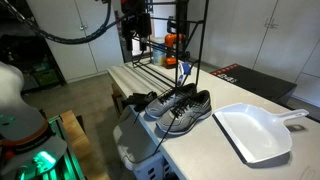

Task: Pick up the sneakers and move them forward on the table

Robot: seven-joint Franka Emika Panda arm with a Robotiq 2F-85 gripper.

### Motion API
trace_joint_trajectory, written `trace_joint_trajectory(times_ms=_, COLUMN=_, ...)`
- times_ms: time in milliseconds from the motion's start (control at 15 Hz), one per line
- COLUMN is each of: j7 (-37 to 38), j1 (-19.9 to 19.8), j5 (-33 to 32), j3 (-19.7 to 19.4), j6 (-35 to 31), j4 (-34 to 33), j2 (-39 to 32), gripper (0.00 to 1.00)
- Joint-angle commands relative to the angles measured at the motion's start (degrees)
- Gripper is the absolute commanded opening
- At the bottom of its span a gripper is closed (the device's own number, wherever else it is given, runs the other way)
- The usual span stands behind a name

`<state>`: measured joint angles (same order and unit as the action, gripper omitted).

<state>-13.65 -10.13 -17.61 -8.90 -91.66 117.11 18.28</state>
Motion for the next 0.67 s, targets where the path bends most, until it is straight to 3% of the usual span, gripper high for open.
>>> trace_joint_trajectory(times_ms=0, j7=0.1, j1=0.8, j5=-0.2, j3=-0.7, j6=0.3, j4=-0.2, j2=0.0, gripper=1.0)
trace_joint_trajectory(times_ms=600, j7=-1.6, j1=0.8, j5=-0.2, j3=-1.2, j6=-0.5, j4=-0.6, j2=-0.7, gripper=1.0)
